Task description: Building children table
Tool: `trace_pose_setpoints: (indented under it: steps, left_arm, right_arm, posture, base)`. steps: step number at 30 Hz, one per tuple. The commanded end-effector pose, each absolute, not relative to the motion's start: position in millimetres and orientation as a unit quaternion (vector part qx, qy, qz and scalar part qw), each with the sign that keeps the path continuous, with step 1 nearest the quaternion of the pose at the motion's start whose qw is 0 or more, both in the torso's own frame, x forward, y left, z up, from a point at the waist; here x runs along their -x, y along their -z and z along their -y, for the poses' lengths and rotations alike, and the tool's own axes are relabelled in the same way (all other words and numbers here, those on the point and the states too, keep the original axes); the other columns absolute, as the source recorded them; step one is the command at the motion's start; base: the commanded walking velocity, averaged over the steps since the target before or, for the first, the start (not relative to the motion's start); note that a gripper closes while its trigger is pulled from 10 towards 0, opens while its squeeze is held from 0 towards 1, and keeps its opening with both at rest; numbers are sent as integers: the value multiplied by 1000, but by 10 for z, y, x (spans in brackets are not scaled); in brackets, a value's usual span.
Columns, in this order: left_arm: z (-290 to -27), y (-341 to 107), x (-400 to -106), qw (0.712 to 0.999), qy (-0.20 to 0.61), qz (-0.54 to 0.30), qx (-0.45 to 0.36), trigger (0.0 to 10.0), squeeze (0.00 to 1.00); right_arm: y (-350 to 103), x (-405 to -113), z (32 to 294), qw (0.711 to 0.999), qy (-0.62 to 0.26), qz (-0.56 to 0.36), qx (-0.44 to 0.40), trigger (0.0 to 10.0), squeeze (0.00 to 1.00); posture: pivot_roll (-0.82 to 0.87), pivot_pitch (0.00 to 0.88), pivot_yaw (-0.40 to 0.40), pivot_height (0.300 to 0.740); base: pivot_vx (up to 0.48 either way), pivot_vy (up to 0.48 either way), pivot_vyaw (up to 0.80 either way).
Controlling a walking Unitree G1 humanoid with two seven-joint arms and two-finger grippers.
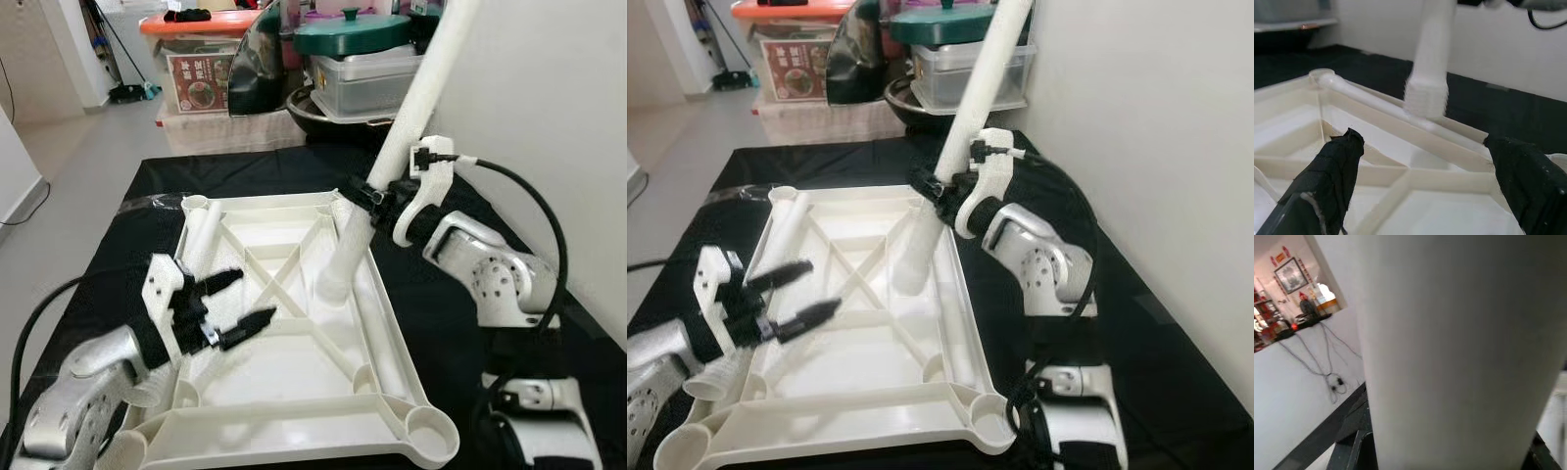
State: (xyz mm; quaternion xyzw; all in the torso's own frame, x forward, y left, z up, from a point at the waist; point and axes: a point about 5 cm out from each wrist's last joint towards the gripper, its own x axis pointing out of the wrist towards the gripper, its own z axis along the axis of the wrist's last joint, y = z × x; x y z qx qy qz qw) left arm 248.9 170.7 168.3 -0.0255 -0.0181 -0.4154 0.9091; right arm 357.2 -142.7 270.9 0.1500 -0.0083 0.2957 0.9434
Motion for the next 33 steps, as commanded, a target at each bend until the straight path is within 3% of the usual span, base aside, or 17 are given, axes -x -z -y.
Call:
trace_pose_setpoints:
  steps: [1,8,13,14,19,33]
  left_arm:
    - [-1664,-1637,-2455,907,420,9,35,10000,0]
    - [-1686,-1432,-2515,936,350,-26,30,10000,0]
    - [-1716,-1240,-2466,942,329,-64,30,10000,0]
    - [-1707,-1230,-2467,943,326,-64,36,10000,0]
    - [-1694,-1213,-2478,944,321,-65,41,10000,0]
    - [-1621,-1214,-2500,939,336,-61,45,10000,0]
  right_arm:
    - [-2862,-3596,1518,947,-282,47,-149,0,0]
    - [-3099,-3570,1654,944,-278,102,-147,0,0]
    - [-3269,-3339,1508,899,-384,154,-142,0,0]
    - [-3307,-3191,1396,870,-443,165,-138,0,0]
    - [-3290,-3096,1304,851,-481,167,-129,0,0]
    - [-3126,-3046,1213,844,-503,139,-124,0,0]
  posture:
    - [52,0,-18,740]
    - [41,0,-8,740]
    - [36,0,-5,740]
    - [33,0,-2,740]
    - [30,0,-3,740]
    - [35,0,-4,740]
  base:
    - [0,0,0]
    - [0,0,0]
    - [0,0,0]
    - [0,0,0]
    - [0,0,0]
    - [0,0,0]
